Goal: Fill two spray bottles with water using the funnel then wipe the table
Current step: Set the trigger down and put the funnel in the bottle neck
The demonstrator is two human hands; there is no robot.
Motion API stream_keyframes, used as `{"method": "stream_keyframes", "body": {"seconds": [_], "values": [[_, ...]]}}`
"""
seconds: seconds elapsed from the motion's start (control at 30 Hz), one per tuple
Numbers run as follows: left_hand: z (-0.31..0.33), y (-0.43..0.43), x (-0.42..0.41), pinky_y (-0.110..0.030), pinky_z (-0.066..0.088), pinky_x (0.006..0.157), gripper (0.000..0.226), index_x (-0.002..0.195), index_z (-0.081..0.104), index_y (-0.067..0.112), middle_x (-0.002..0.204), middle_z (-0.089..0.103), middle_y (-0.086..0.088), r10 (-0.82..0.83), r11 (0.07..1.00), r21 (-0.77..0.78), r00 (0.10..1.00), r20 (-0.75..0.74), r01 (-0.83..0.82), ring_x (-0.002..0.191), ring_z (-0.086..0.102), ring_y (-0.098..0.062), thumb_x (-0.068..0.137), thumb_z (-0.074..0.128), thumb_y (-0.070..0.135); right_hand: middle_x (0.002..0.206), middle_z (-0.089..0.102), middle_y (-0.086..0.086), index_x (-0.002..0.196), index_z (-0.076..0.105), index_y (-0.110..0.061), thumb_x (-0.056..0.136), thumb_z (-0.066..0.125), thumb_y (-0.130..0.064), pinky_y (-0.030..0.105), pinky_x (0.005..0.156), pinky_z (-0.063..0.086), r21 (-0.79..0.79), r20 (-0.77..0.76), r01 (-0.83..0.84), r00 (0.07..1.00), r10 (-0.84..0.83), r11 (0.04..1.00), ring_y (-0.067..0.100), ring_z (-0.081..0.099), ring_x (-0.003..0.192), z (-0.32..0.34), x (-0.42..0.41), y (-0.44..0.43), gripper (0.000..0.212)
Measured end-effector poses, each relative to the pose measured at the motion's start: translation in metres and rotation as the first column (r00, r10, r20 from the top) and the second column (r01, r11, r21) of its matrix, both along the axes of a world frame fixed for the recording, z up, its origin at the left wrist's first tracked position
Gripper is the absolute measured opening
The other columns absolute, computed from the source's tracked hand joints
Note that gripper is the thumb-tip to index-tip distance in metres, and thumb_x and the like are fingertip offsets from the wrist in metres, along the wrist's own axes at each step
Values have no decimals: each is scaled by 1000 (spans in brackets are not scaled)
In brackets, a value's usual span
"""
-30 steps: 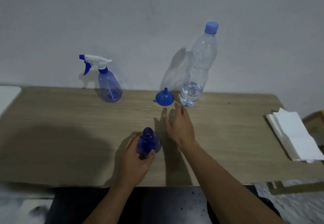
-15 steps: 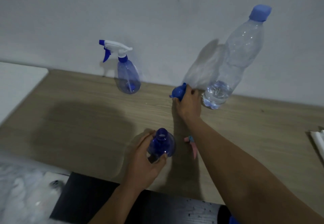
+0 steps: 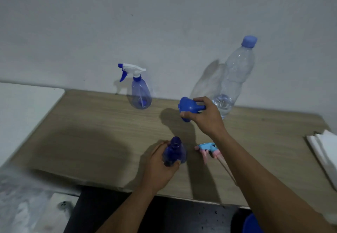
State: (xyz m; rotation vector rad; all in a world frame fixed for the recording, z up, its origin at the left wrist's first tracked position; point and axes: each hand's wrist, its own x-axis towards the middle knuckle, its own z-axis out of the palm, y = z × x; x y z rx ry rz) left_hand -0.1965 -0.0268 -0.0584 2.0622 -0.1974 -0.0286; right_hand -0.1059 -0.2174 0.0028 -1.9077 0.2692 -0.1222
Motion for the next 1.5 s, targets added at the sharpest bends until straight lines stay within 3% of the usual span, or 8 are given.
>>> {"method": "stream_keyframes", "body": {"seconds": [0.47,0.63,0.77,1.03,1.1,1.23,1.37,1.5], "values": [[0,17,13,-11,48,78,46,112,63,25,105,65,11,-133,990,43,987,-87,137,93,63,-5,71,83,24,120,63,-2,136,52,-34,77,86,-23,23,84,54,173,111,-25,994,6,985,2,64,106,36,-81,34,69],[-6,17,14,-23,52,83,52,116,60,30,109,64,10,-135,991,-3,982,-129,135,98,64,-8,70,84,25,119,64,4,125,54,-14,73,88,-9,16,67,54,186,136,-15,991,-10,982,13,66,105,31,-89,44,62],[-11,21,16,-35,56,90,57,118,58,33,115,65,9,-148,989,-35,975,-166,145,102,65,-9,68,84,32,123,62,1,139,48,-20,75,86,-5,11,57,50,193,130,-52,991,27,980,-4,67,95,24,-93,51,77],[-9,22,14,-16,51,79,52,115,55,35,106,62,18,-159,987,-45,974,-161,154,97,62,-1,74,84,23,141,54,3,150,42,-14,73,87,-1,28,92,57,151,134,-41,991,20,988,15,58,126,-1,-97,55,90],[-11,22,14,-21,54,84,52,117,59,30,110,65,14,-156,987,-48,978,-142,151,99,64,-3,73,84,23,142,53,-3,151,41,-18,75,86,-4,36,100,55,112,111,-58,993,46,992,13,57,128,-8,-100,55,90],[-7,23,11,-3,45,75,49,120,61,28,105,62,19,-169,985,-41,980,-107,165,93,60,6,77,81,18,150,45,-12,158,25,-25,75,87,-21,42,114,43,-10,23,-135,991,135,991,8,46,137,-12,-109,55,104],[-6,20,10,-10,50,75,40,114,63,29,104,68,13,-196,980,-39,976,-97,193,92,64,2,79,79,16,153,41,-16,159,20,-29,60,86,-59,40,116,40,-63,-21,-129,992,128,990,6,42,139,-1,-115,59,123],[-5,20,8,-3,45,67,50,121,56,29,106,66,11,-143,990,-28,980,-135,141,89,63,0,78,79,16,151,44,-9,156,29,-22,79,81,-49,40,108,48,-175,31,-84,995,91,981,10,48,134,5,-114,63,97]]}}
